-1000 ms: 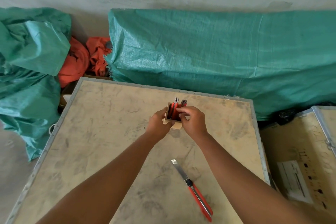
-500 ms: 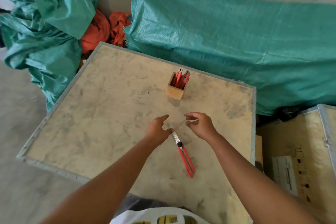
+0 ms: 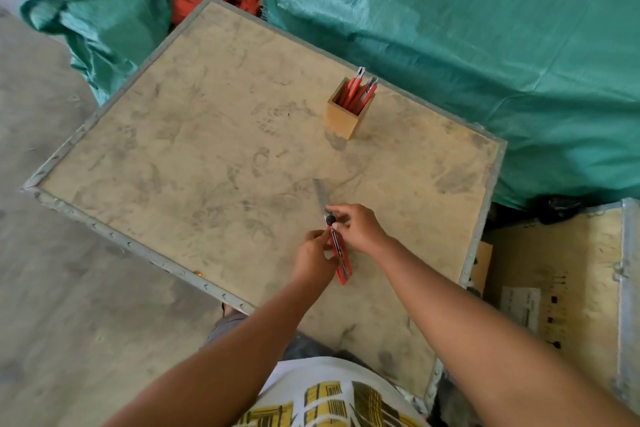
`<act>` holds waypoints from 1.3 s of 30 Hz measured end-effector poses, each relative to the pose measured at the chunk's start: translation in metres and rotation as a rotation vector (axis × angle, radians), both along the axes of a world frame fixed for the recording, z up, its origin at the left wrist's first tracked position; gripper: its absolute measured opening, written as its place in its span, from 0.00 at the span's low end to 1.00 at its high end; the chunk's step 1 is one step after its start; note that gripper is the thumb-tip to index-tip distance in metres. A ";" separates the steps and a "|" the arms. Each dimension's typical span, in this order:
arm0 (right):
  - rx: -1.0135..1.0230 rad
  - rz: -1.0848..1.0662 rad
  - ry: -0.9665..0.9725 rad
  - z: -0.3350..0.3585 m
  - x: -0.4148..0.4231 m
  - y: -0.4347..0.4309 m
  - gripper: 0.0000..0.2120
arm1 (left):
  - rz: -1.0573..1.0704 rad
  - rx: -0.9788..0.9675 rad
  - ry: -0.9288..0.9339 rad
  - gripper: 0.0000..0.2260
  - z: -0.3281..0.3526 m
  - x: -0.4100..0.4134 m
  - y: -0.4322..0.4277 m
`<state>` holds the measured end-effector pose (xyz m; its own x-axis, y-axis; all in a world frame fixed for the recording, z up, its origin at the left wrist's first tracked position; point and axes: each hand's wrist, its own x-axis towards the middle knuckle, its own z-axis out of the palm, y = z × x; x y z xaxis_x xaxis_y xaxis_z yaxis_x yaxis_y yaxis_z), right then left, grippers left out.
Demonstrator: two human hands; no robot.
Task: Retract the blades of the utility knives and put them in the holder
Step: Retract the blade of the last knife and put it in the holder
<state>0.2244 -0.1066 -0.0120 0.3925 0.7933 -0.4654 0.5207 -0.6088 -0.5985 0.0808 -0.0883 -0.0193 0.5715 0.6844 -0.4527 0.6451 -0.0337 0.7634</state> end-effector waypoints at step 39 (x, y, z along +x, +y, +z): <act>0.542 -0.379 0.263 0.149 0.004 0.032 0.12 | -0.025 -0.284 -0.427 0.19 0.131 -0.029 0.109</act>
